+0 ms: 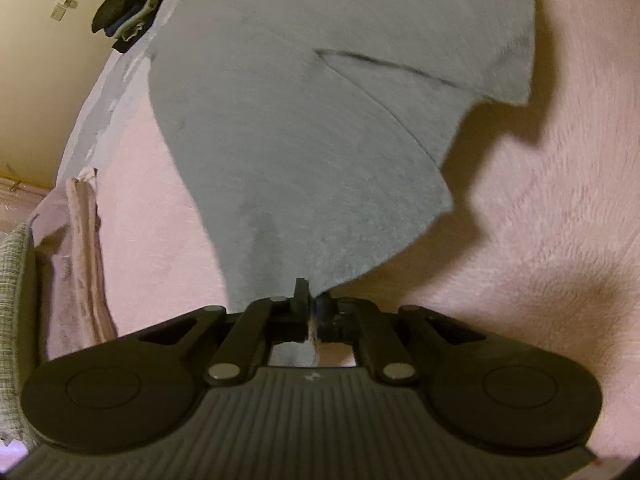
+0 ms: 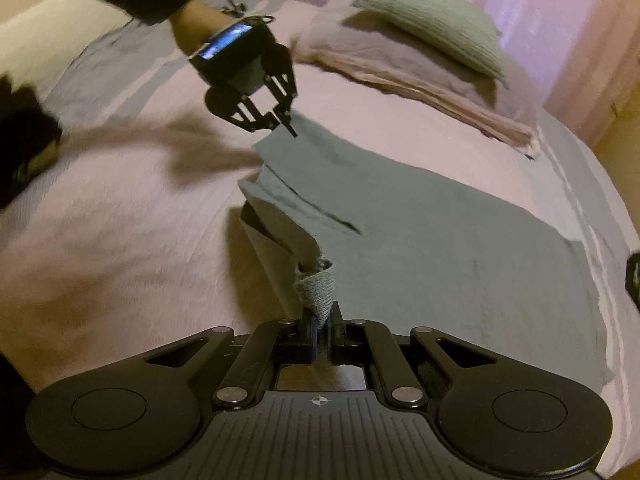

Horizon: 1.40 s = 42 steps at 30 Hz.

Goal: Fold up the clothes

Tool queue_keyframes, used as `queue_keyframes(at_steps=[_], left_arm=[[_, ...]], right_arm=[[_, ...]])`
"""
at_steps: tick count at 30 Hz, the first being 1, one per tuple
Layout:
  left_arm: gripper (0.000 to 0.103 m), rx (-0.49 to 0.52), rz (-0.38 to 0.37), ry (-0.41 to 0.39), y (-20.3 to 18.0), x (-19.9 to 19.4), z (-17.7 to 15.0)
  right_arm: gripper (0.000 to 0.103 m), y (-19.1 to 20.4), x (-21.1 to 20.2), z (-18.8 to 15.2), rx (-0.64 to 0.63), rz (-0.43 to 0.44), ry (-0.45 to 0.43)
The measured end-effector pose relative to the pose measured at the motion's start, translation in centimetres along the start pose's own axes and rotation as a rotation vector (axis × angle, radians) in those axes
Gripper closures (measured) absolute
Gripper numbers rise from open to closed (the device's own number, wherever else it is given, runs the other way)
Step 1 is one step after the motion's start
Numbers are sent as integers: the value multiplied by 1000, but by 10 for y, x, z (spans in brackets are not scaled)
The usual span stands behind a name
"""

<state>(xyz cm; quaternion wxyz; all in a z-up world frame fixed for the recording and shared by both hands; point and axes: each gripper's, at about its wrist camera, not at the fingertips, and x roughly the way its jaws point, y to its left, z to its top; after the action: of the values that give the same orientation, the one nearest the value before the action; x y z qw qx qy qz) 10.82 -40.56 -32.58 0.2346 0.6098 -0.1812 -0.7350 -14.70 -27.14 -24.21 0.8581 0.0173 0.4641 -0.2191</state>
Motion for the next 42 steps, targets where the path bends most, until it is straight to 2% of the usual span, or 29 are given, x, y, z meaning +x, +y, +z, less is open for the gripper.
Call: queue_keyframes(at_steps=[4, 10, 16, 20, 25, 32, 37, 40, 42], left_arm=[[101, 1, -19, 5, 40, -20, 15], [101, 15, -38, 32, 107, -43, 59], [101, 39, -41, 60, 188, -42, 126], [101, 68, -53, 81, 243, -23, 185], [101, 86, -110, 106, 309, 26, 263], [101, 130, -240, 150, 380, 147, 353], [101, 163, -323, 182, 397, 238, 392], [101, 166, -358, 189, 401, 281, 408], [101, 157, -374, 186, 405, 296, 415]], right_arm=[[103, -26, -22, 12, 93, -18, -22], [103, -79, -65, 17, 255, -67, -77], [103, -144, -103, 7, 387, -102, -130], [103, -196, -118, -12, 488, -98, -157], [103, -285, -121, -53, 647, -58, -161], [103, -409, -106, -123, 883, -7, -130], [103, -480, -78, -169, 1025, 39, -94], [103, -508, -63, -185, 1047, 66, -66], [103, -519, -60, -187, 1044, 80, -53]])
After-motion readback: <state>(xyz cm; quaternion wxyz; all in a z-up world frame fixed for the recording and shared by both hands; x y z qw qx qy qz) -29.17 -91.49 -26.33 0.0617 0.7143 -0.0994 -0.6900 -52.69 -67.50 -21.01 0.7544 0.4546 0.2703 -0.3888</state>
